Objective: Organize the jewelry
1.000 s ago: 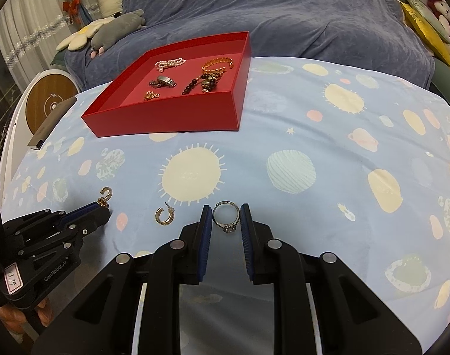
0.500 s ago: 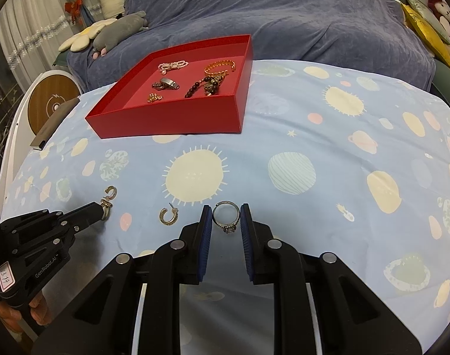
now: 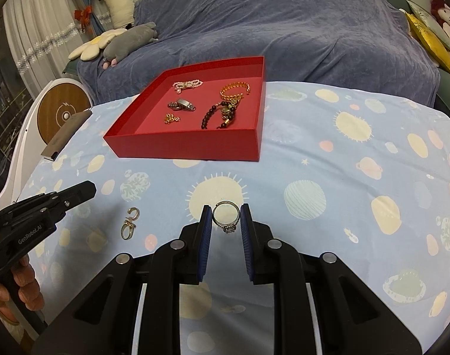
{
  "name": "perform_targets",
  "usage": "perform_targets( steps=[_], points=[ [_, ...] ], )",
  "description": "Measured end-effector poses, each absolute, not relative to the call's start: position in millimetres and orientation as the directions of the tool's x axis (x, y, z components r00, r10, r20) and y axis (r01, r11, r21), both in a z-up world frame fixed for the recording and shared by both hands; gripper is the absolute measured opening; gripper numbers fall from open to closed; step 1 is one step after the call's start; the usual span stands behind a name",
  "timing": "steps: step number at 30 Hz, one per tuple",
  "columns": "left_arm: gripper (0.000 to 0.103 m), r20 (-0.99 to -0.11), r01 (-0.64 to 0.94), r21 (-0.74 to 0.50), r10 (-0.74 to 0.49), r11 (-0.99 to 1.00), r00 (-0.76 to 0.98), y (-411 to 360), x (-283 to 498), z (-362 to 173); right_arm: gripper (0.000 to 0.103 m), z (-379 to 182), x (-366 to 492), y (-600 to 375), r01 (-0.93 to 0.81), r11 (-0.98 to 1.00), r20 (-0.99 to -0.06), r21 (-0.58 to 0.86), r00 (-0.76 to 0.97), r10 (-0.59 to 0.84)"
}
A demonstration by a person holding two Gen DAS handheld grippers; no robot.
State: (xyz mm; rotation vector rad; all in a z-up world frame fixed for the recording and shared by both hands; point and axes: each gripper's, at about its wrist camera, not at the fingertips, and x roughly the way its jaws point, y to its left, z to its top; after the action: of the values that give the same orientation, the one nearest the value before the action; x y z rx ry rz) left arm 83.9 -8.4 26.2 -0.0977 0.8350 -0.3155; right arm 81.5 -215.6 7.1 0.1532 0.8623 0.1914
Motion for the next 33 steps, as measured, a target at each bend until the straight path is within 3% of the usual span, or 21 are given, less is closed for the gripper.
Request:
perform_targets(
  steps=[5,10,11,12,13,14,20,25,33],
  points=[
    [0.000,-0.676,0.215,-0.218,-0.306,0.952,0.670,5.4,90.4,47.1,0.019,17.4,87.2,-214.2,-0.102,0.970,-0.720,0.220,0.654,0.232],
    [0.001,-0.699,0.249,-0.233,-0.340,0.940,0.629,-2.8,82.2,35.5,0.019,16.9,86.4,-210.2,-0.107,0.970,-0.721,0.218,0.652,0.234],
    [0.005,-0.704,0.263,-0.237,-0.352,0.935,0.617,-6.5,79.2,30.6,0.019,15.4,86.5,-209.9,-0.108,0.970,-0.724,0.217,0.649,0.234],
    [0.020,-0.719,0.280,-0.228,-0.355,0.933,0.598,-13.6,76.1,24.3,0.019,13.5,86.2,-209.8,-0.108,0.970,-0.727,0.216,0.645,0.234],
    [0.042,-0.732,0.287,-0.206,-0.341,0.936,0.589,-19.5,73.2,18.3,0.019,12.0,86.2,-209.9,-0.107,0.971,-0.730,0.215,0.643,0.232],
    [0.047,-0.739,0.289,-0.180,-0.323,0.940,0.591,-24.3,70.4,12.4,0.019,10.6,86.4,-210.4,-0.106,0.971,-0.732,0.215,0.640,0.232],
    [0.042,-0.782,0.296,-0.136,-0.286,0.945,0.554,-38.6,75.9,-16.8,0.019,8.6,84.6,-210.6,-0.106,0.970,-0.735,0.218,0.636,0.234],
    [0.011,-0.806,0.310,-0.098,-0.259,0.946,0.533,-48.2,77.9,-33.5,0.019,6.5,83.2,-209.8,-0.110,0.969,-0.738,0.219,0.632,0.239],
    [0.003,-0.801,0.315,-0.102,-0.266,0.944,0.537,-45.0,75.0,-32.4,0.019,6.2,82.6,-208.5,-0.111,0.969,-0.739,0.220,0.630,0.239]
  ],
)
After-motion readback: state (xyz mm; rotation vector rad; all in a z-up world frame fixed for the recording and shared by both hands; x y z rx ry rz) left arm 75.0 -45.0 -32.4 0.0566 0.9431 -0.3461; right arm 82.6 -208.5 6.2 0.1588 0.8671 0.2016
